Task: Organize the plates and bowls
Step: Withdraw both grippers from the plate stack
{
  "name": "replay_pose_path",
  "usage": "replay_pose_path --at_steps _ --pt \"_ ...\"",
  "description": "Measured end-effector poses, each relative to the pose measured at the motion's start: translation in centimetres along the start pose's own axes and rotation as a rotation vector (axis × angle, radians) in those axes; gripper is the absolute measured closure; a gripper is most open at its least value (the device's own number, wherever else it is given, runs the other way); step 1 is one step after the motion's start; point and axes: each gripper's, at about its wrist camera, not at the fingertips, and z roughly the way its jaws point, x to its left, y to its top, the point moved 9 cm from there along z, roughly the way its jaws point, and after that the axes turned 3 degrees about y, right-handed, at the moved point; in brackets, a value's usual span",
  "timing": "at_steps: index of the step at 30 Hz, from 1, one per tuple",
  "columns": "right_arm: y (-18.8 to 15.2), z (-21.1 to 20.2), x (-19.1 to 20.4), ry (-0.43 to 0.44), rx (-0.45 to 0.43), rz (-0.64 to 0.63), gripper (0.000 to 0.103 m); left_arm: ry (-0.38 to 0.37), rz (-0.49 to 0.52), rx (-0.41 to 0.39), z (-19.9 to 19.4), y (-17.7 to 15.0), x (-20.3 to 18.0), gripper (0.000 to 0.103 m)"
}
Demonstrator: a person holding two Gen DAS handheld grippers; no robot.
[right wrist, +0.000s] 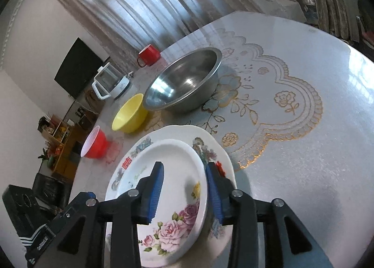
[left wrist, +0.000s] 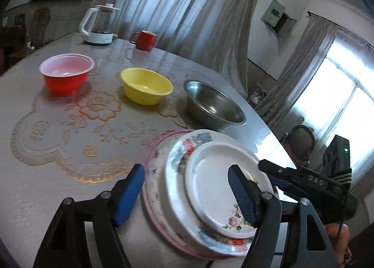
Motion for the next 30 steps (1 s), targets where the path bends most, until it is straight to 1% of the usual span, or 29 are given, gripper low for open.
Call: replay_pose_path --at_steps 2,5,9,11,12,15,16,17,19,22,28,30 --pt "-0.1 -0.3 0.0 0.013 -0.004 -0.003 0.065 0.009 -0.006 0.003 -0.1 -0.2 0.4 0.027" --pt "-0.2 -0.7 -0.1 0.009 -0.007 0.009 0.065 0.009 -0.018 0.006 -0.3 -0.8 0.6 0.027" --pt "0.2 -2.0 0.0 0.01 -0.045 -0.007 0.065 0.019 -0.009 0.0 -0.7 -1.1 0.6 0.025" --pt "0.4 -2.7 0.0 -0.025 -0.07 -0.036 0.065 0.029 0.0 -0.003 -0.9 -1.2 0.6 0.022" --pt "0.5 -3.1 -0.3 -0.048 -0.082 -0.041 0.065 0.033 0.007 -0.009 -0.9 -1.2 0.6 0.022" --pt "0.3 -3.7 -1.6 -0.1 -0.105 -0.023 0.065 0.065 0.029 -0.027 -1.3 -1.2 0.7 0.022" --pt "0.1 -3.6 -2.0 -0.107 -0.097 -0.012 0.067 0.068 0.031 -0.028 -1.3 -1.2 0.8 0.022" --pt "-0.1 -3.4 -2.3 -0.107 -0.087 -0.008 0.074 0.068 0.032 -0.028 -1.3 -1.2 0.9 0.022" --pt "-0.6 -2.6 -2.6 -0.082 -0.052 0.009 0.086 0.071 0.027 -0.02 -1.2 -1.4 1.1 0.022" --pt "-1.0 -2.1 -2.8 -0.073 -0.047 0.034 0.087 0.075 0.021 -0.017 -1.3 -1.6 1.4 0.022" --pt "-1.3 -1.5 -1.9 -0.064 -0.036 0.019 0.087 0.083 -0.009 -0.018 -1.4 -1.5 2.1 0.022" --pt "-1.3 -1.4 -1.5 -0.092 -0.035 -0.01 0.087 0.084 -0.015 -0.015 -1.4 -1.5 2.2 0.022"
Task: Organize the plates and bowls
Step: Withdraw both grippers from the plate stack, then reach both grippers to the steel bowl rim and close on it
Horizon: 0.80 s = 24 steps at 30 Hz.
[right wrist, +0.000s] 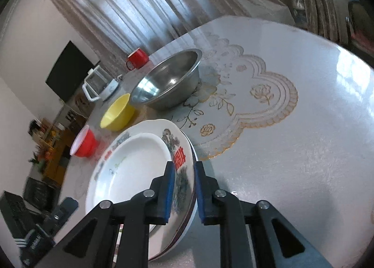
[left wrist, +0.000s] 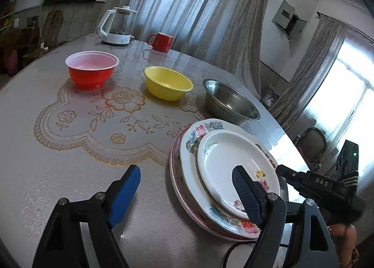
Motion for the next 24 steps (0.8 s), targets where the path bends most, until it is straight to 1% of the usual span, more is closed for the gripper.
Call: replay_pose_path --at_steps 4,5,6,7,8,12,14,16,19,22,24 --pt "0.1 0.0 -0.1 0.01 0.002 0.018 0.085 0.012 0.001 -0.003 -0.3 0.0 0.2 0.022" --pt "0.1 0.1 0.0 0.008 0.004 0.013 0.082 0.016 0.005 -0.002 -0.3 0.1 0.2 0.022" --pt "0.0 0.1 0.2 0.008 0.007 0.006 0.079 0.024 0.01 0.0 -0.3 0.1 0.2 0.021" --pt "0.0 0.1 0.5 0.016 0.015 -0.007 0.072 0.029 0.013 0.002 -0.3 0.1 0.2 0.02" --pt "-0.1 0.1 0.6 0.016 0.02 -0.014 0.069 0.037 0.018 0.002 -0.4 0.1 0.2 0.017" --pt "0.0 -0.2 0.7 0.001 0.018 -0.038 0.065 0.066 0.036 0.004 -0.5 0.4 0.3 0.011" --pt "0.3 -0.4 0.4 -0.001 0.012 -0.029 0.064 0.08 0.045 0.01 -0.5 0.6 0.3 0.009" --pt "1.0 -0.5 0.0 0.003 0.01 -0.008 0.061 0.097 0.05 0.005 -0.4 0.8 0.4 0.008" --pt "2.9 -0.1 -0.6 -0.002 0.003 0.013 0.06 0.124 0.048 0.01 -0.2 1.0 0.6 0.006" --pt "5.0 0.7 -1.0 -0.01 0.006 0.039 0.055 0.123 0.038 0.021 0.3 1.9 0.6 0.006" --pt "6.5 1.4 -1.2 -0.011 0.005 0.051 0.054 0.118 0.034 0.015 0.5 3.4 0.1 0.006"
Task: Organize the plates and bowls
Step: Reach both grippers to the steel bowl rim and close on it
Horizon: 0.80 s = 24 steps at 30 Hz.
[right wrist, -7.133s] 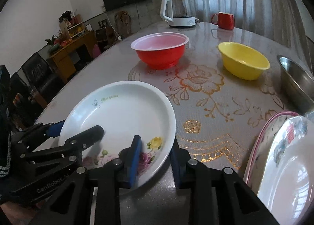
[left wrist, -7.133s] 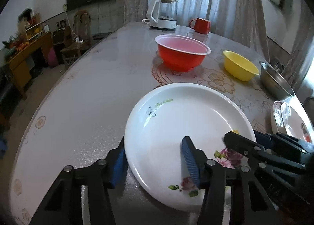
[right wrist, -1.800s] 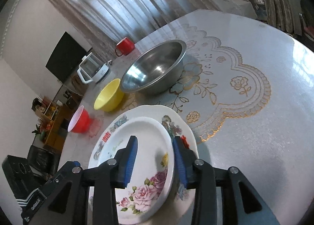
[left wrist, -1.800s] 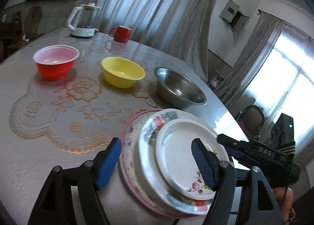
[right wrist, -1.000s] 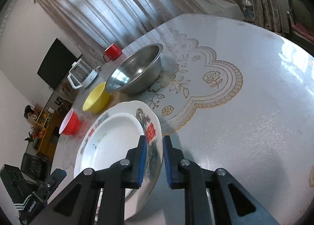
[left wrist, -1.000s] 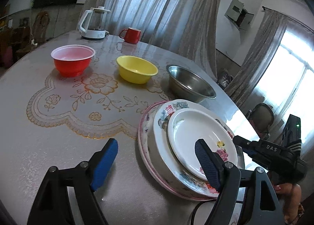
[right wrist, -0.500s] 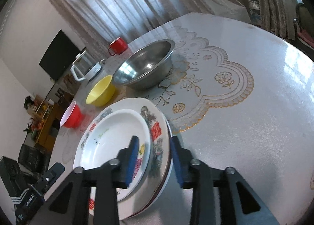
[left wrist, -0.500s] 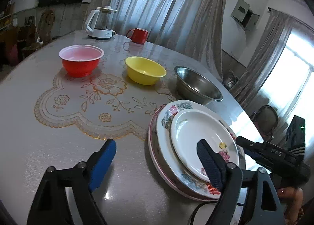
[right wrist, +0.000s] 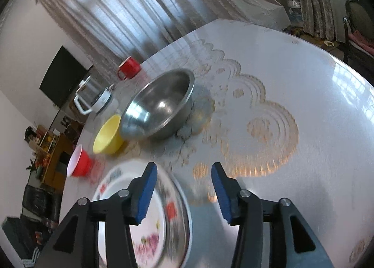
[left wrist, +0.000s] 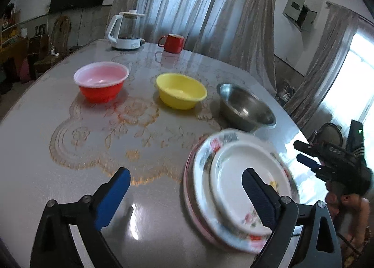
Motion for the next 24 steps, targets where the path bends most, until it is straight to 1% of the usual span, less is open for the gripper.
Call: replay_pose_path --at_steps 4,7,11,14,17,19,21,23,24 --pt "3.0 1.7 -0.1 -0.029 -0.006 -0.021 0.054 0.01 0.022 -0.022 0.7 3.4 -1.2 0.006" --pt "4.7 2.9 0.2 -0.015 -0.001 -0.018 0.054 0.026 0.046 -0.02 2.0 5.6 -2.2 0.006" --pt "6.9 5.0 0.4 0.022 0.019 -0.002 0.054 0.007 0.046 0.028 4.6 7.5 -3.3 0.006" --pt "7.9 6.8 0.0 0.011 0.056 0.029 0.054 -0.008 0.044 0.068 6.7 8.3 -4.4 0.006" --pt "8.3 8.4 0.0 -0.011 0.077 0.012 0.054 -0.013 0.074 0.09 8.7 9.0 -5.8 0.007" --pt "8.4 9.2 -0.2 -0.028 0.085 0.006 0.054 -0.003 0.117 0.106 10.2 9.3 -6.7 0.012" --pt "8.4 10.1 -0.6 -0.043 0.099 0.004 0.055 -0.003 0.169 0.134 11.9 9.4 -7.7 0.019" --pt "8.1 11.0 -1.1 -0.063 0.122 0.001 0.069 -0.004 0.198 0.165 13.3 9.2 -8.4 0.022" --pt "7.9 11.4 -1.3 -0.067 0.135 0.005 0.071 -0.014 0.205 0.191 14.3 9.0 -8.9 0.025"
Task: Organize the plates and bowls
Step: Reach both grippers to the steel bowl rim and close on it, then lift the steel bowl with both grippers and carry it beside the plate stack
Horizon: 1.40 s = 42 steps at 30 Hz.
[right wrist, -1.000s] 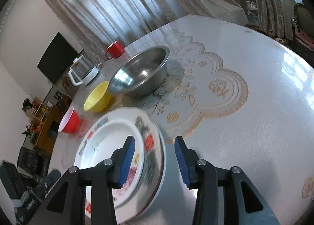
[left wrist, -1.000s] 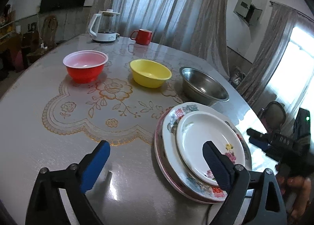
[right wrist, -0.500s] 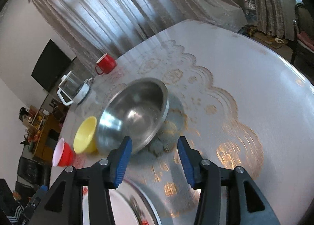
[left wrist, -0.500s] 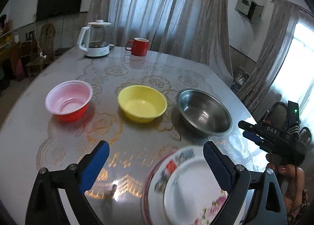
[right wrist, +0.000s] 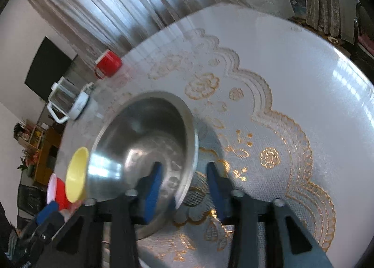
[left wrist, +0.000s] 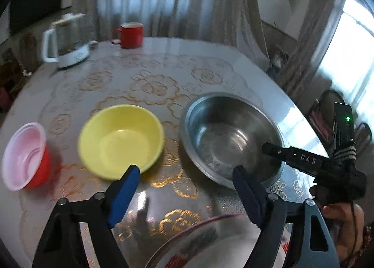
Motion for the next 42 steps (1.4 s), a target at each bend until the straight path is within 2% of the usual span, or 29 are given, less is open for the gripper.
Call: replay_pose_path --at_steps 2,4,7,10,12,15,17,27,33,37,42 --pt "-0.4 0.3 -0.3 0.043 0.006 0.024 0.071 -0.004 0.004 0.03 1.2 0.0 -0.4 0.032" --pt "-0.6 0.3 -0.7 0.06 0.011 0.042 0.071 -0.016 0.012 0.062 2.3 0.0 -1.0 0.034" --pt "-0.9 0.3 -1.2 0.045 0.019 0.031 0.076 -0.029 -0.022 0.09 3.6 0.1 -1.2 0.037" --pt "-1.1 0.2 -1.6 0.044 0.02 0.028 0.08 -0.034 -0.034 0.101 4.5 0.5 -1.4 0.045" --pt "-1.1 0.3 -1.6 0.059 0.019 0.022 0.08 -0.027 -0.017 0.096 4.9 0.7 -1.6 0.065" --pt "-1.3 0.1 -1.4 0.077 0.014 0.022 0.084 -0.037 0.012 0.087 4.9 0.9 -2.4 0.084" --pt "-1.2 0.0 -0.9 0.093 0.008 0.009 0.089 -0.028 0.03 0.077 4.8 0.9 -2.7 0.084" --pt "-2.1 -1.9 -0.4 0.095 -0.02 -0.004 0.089 -0.04 0.007 0.047 2.8 0.1 -2.8 0.084" --pt "-2.4 -5.4 1.9 0.118 -0.077 -0.061 0.089 -0.048 -0.008 -0.045 -1.8 -0.2 -2.5 0.083" --pt "-3.1 -8.4 4.7 0.152 -0.118 -0.13 0.088 -0.01 -0.002 -0.133 -6.1 -0.9 -1.6 0.081" --pt "-5.1 -10.9 8.8 0.202 -0.142 -0.201 0.088 0.025 -0.037 -0.194 -10.3 -2.7 1.0 0.08"
